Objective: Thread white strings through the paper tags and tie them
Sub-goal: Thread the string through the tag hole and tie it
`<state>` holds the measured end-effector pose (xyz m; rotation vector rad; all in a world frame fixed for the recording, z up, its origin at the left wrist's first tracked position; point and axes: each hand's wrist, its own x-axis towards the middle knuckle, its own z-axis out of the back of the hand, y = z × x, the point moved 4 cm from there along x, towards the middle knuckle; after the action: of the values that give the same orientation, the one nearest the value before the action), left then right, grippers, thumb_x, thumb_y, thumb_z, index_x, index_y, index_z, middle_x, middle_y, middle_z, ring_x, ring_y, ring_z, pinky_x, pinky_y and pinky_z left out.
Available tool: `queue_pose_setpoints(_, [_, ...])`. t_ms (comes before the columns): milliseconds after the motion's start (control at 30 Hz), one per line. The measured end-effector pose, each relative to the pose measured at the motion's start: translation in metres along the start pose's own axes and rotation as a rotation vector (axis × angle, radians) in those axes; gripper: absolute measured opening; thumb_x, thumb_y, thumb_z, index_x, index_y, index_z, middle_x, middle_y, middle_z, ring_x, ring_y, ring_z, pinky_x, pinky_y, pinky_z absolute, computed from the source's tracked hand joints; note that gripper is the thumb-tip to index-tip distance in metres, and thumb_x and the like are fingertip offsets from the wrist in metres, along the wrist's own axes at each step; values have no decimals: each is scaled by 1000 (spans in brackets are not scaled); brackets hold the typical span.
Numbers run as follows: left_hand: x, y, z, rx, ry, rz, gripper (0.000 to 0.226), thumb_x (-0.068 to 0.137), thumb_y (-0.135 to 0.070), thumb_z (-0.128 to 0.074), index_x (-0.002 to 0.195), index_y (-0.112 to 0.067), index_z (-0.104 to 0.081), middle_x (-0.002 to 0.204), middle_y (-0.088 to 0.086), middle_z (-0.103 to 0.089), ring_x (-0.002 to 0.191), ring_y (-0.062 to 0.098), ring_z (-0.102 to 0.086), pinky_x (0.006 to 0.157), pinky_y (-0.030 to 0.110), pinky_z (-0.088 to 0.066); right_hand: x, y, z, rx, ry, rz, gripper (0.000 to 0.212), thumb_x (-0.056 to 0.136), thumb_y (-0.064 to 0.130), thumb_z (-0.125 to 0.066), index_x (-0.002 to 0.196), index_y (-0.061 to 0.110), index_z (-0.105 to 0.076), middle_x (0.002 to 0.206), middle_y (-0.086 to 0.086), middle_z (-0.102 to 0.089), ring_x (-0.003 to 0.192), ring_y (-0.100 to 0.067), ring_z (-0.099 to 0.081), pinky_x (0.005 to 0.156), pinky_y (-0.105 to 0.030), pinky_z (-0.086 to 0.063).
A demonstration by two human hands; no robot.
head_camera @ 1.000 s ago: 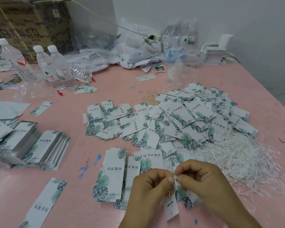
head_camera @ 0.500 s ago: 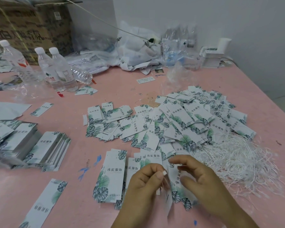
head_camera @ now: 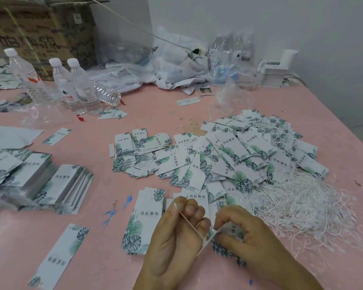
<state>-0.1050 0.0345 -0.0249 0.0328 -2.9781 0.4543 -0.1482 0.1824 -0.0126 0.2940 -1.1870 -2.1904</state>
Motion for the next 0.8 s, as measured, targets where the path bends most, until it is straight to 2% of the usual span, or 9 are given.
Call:
queue_pose_setpoints(100, [2, -10, 5, -14, -64, -62, 25, 106, -16, -39, 109, -4, -61, 107, 12, -61, 104, 25, -56, 98, 36, -42, -1, -4, 4, -31, 68, -33, 15, 84, 40, -64, 98, 41, -62, 98, 13, -60, 94, -10, -59, 76, -18, -44])
queue_pose_setpoints(233, [4, -19, 15, 42, -187, -97, 25, 106, -17, -40, 112, -5, -61, 111, 10, -60, 108, 23, -54, 101, 35, -39, -4, -9, 6, 259, 237, -175, 15, 86, 34, -63, 99, 31, -69, 91, 5, -69, 84, -8, -66, 71, -22, -50])
queue_pose_setpoints(333, [5, -7, 13, -49, -145, -38, 9, 94, -17, -65, 99, -9, -68, 102, 7, -64, 99, 20, -62, 94, 35, -50, -8, -18, 14, 464, 265, -295, 10, 84, 31, -65, 90, 24, -70, 86, -6, -73, 80, -21, -70, 69, -29, -53])
queue_pose_setpoints(400, [6, -1, 22, 38, -295, -83, 21, 73, -17, -86, 86, -11, -71, 92, 7, -67, 85, 17, -67, 78, 32, -58, -7, -28, 22, 619, 164, -379, 12, 83, 26, -69, 91, 17, -71, 86, -17, -71, 77, -33, -67, 68, -41, -52])
queue_pose_setpoints(467, [4, 3, 27, 229, -410, -109, 8, 75, -17, -79, 77, -13, -72, 86, 8, -67, 76, 14, -66, 67, 25, -58, -4, -35, 29, 808, 24, -425, 12, 83, 15, -68, 93, 10, -72, 90, -26, -69, 77, -34, -67, 68, -42, -53])
queue_pose_setpoints(533, [-1, 7, 26, 635, -467, -115, 13, 85, -13, -66, 74, -16, -71, 79, 6, -66, 69, 10, -62, 61, 19, -53, 0, -35, 30, 917, -84, -435, 23, 76, 13, -67, 97, 10, -74, 102, -30, -68, 83, -35, -65, 68, -43, -52])
queue_pose_setpoints(633, [-8, 14, 20, 1232, -394, -241, 15, 91, -17, -63, 78, -26, -65, 72, -2, -62, 63, 8, -54, 58, 17, -46, 5, -26, 23, 829, -177, -433, 20, 77, 17, -67, 94, 20, -75, 93, -15, -74, 66, -22, -64, 46, -26, -45])
queue_pose_setpoints(700, [-10, 17, 16, 1383, -377, -336, 8, 87, -23, -60, 86, -31, -64, 77, -4, -60, 66, 10, -55, 60, 23, -46, 13, -25, 22, 703, -227, -437, 17, 88, 14, -62, 93, 24, -74, 81, -12, -74, 54, -12, -59, 37, -20, -38])
queue_pose_setpoints(800, [-12, 19, 16, 1515, -365, -366, 11, 87, -29, -58, 96, -36, -61, 83, -11, -59, 70, 10, -57, 62, 15, -45, 39, -26, 42, 617, -342, -437, 19, 95, 14, -56, 93, 24, -72, 75, -7, -73, 55, -13, -57, 42, -22, -43])
